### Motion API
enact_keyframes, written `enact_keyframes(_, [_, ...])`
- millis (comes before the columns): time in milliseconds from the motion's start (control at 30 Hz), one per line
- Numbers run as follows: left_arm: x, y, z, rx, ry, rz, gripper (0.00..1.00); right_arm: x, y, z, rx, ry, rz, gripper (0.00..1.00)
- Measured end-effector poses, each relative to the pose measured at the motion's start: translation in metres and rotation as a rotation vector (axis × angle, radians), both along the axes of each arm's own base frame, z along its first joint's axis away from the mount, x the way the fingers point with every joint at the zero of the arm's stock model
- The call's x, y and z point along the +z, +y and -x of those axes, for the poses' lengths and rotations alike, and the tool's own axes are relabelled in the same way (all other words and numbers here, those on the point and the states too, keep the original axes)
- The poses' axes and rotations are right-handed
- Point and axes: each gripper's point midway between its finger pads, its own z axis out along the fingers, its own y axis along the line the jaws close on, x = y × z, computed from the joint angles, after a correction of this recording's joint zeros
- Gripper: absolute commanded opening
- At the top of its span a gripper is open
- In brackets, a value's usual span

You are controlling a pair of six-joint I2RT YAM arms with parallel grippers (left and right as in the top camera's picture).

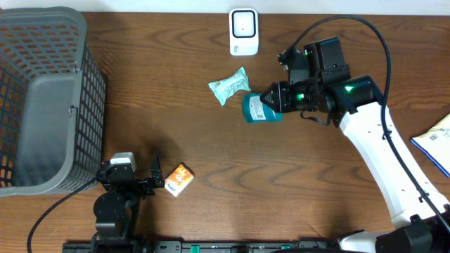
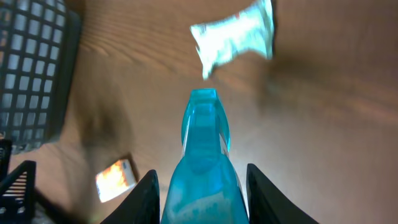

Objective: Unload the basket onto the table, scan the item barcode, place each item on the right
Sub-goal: 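Grasp the mouthwash bottle and carry it toward the scanner, then rotate the bottle's label in front of the scanner window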

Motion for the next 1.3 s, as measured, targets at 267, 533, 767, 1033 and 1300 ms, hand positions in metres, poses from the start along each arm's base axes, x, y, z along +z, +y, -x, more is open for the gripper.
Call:
enact_keyframes(267, [0.0,0.0,0.0,0.0,0.0,0.0,0.98,0.011,-0.02,-0.056,-0.051,-0.289,0.186,0.01])
enact_keyframes(533, [0.0,0.0,0.0,0.0,0.0,0.0,0.98,0.01,-0.005,-0.129,-0.093,-0.578,0.309,0.01])
enact_keyframes(767, [0.0,0.0,0.0,0.0,0.0,0.0,0.98,-0.019,-0.004,-0.16,-0.107,-0.588,0.465,0.01])
enact_keyframes(1033, [0.0,0.0,0.0,0.0,0.0,0.0,0.98,-0.016,-0.011,-0.156,-0.104,-0.528,0.518,0.02])
enact_keyframes(1300, [0.0,0.0,0.0,0.0,0.0,0.0,0.98,-0.037,-0.027,-0.142,-0.097,-0.417,0.56,0.38])
